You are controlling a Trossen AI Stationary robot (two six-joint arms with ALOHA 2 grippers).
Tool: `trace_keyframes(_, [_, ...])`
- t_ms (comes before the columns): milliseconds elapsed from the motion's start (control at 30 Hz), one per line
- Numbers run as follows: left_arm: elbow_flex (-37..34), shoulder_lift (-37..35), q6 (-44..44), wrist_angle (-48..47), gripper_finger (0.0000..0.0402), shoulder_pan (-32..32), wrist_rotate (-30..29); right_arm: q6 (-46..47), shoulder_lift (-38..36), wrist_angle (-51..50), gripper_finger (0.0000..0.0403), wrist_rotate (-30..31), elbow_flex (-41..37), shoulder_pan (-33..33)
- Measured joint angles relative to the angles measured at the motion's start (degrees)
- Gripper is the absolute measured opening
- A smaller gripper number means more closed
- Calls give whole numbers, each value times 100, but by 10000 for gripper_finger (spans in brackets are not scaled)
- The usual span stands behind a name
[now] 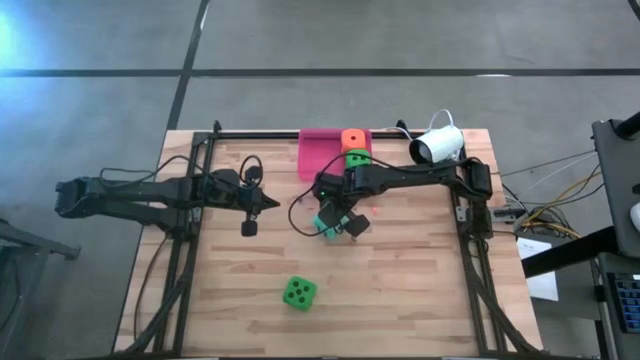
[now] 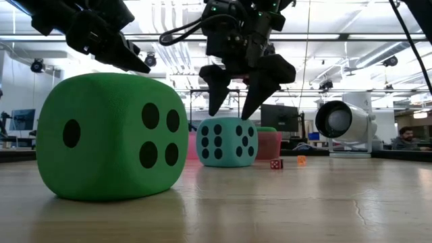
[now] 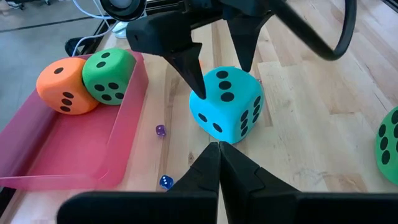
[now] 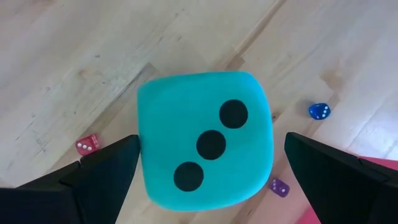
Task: Pick & Place Dice
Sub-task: Put the large blue dice into the the pink bin
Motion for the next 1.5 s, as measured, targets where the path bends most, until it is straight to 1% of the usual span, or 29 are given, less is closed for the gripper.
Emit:
trace_keyframes(433, [0,2,2,22,8,0,0,-119,-1,-18,396,4,34,0])
trace_keyframes(567, [0,1,1,21,8,-1,0,-186,-2,-18,396,167,35,28])
trace_keyframes(733, [0,2,2,22,8,0,0,-143,4,-10,396,203,50,39])
trace_keyframes(900, [0,1,2,24,8,0,0,-205,166,4,396,296,67,67])
trace_keyframes(1300, [0,1,0,26,8,-1,0,-213,188,-227,396,308,394,61])
trace_keyframes(1500, [0,0,1,26,8,-1,0,-193,189,-238,396,306,395,59])
